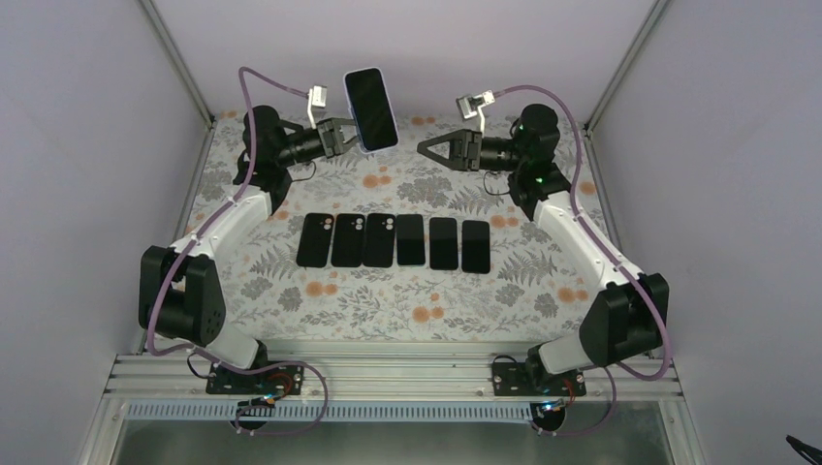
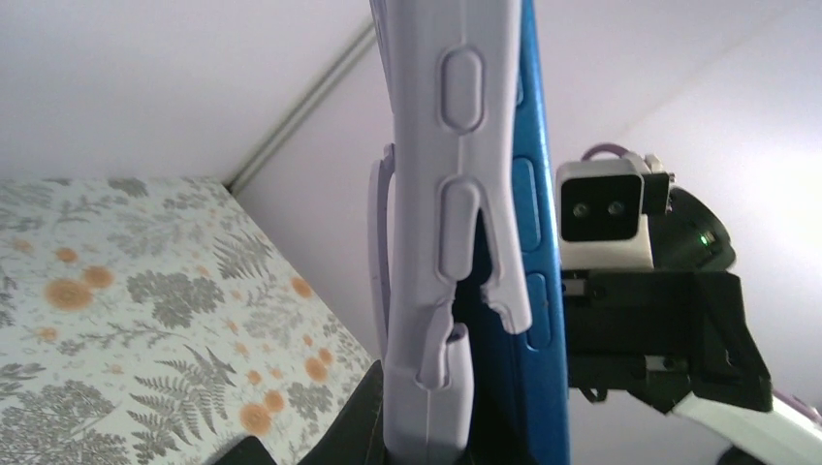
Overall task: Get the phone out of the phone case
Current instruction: Remove the phone case from the phone.
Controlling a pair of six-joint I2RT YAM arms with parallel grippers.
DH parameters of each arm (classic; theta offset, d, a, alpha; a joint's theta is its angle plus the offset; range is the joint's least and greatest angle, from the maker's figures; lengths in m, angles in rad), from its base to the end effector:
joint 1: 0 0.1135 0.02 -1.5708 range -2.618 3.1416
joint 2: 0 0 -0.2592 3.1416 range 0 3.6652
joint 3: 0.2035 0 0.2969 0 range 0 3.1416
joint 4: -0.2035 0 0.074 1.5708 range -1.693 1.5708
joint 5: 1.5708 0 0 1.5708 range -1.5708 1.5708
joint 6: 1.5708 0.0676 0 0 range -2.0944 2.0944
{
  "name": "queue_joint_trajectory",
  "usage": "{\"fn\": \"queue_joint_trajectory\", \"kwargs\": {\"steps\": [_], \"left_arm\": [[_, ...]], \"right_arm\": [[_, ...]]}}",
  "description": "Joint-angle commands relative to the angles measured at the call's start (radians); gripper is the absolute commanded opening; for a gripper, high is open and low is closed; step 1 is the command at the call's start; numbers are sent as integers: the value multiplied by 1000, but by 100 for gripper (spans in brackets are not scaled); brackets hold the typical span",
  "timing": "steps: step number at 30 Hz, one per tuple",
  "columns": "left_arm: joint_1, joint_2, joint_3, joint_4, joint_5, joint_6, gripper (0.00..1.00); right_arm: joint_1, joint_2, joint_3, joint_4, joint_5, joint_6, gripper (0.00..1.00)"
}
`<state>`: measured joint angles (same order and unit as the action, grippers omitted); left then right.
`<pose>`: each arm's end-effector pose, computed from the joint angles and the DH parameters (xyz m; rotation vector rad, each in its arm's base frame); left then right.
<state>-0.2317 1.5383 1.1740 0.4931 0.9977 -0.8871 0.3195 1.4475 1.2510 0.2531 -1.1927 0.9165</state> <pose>0.3903 -0.1504 0.3392 0.3903 1.6877 -1.5689 0.3447 0.1802 0.3784 -0.6021 1.7903 1.7893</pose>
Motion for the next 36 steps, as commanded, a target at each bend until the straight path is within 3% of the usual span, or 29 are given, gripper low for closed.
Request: {"fn": "queue_joint_trajectory", "kwargs": {"steps": [1,6,12,19,24,36], "left_arm": [[1,5,54,75,-136,-37,2],[-2,22,83,9,-187,-30,2],[-8,27,149,-277,-306,8,2],[-11,45,204,-440,-351,-33,2],[-14,38,200,-470,-329,-78,2],[-15,34,148,-407,-283,-169,2]], "right_arm": [[8,38,32,97,39,144,69],[36,81,65,129,66,173,66],[55,137,354,-353,271,-366,66],[131,177,525,-621,660,-839,65],[247,163,490,-622,941,-1069,64],[443,162,344,-494,1321,-1350,61]]}}
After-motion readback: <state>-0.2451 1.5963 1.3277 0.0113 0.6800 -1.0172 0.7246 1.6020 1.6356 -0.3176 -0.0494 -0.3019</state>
